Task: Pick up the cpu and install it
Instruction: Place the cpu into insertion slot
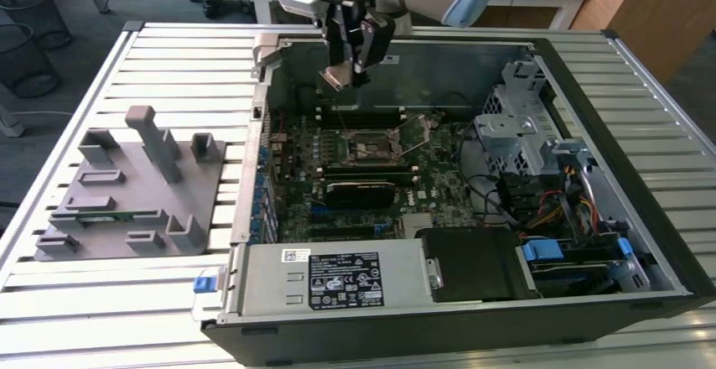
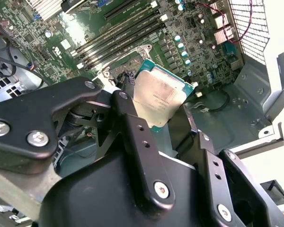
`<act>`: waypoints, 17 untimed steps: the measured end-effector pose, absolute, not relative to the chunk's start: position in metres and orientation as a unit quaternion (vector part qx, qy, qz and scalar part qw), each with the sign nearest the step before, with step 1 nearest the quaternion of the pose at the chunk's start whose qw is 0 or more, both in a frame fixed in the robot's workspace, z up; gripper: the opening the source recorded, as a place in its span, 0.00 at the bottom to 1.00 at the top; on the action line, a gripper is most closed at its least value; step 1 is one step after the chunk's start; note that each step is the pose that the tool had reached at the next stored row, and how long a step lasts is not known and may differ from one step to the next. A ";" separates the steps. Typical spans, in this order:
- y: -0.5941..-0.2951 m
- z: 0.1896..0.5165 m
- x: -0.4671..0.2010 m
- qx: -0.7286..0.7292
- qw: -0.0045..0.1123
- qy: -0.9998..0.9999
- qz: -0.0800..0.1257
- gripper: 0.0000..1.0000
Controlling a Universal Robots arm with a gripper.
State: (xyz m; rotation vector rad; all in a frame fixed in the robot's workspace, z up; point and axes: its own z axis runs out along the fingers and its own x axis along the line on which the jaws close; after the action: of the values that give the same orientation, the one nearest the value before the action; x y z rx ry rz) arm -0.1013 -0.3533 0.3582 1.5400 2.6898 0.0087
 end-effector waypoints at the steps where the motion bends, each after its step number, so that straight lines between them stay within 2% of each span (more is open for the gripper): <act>1: -0.353 0.358 -0.101 0.497 0.021 0.867 0.003 0.53; 17: -0.352 0.354 -0.101 0.572 0.021 0.820 0.001 0.53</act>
State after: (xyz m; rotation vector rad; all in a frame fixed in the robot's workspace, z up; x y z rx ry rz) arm -0.1011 -0.3515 0.3542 1.7741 2.5408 0.0022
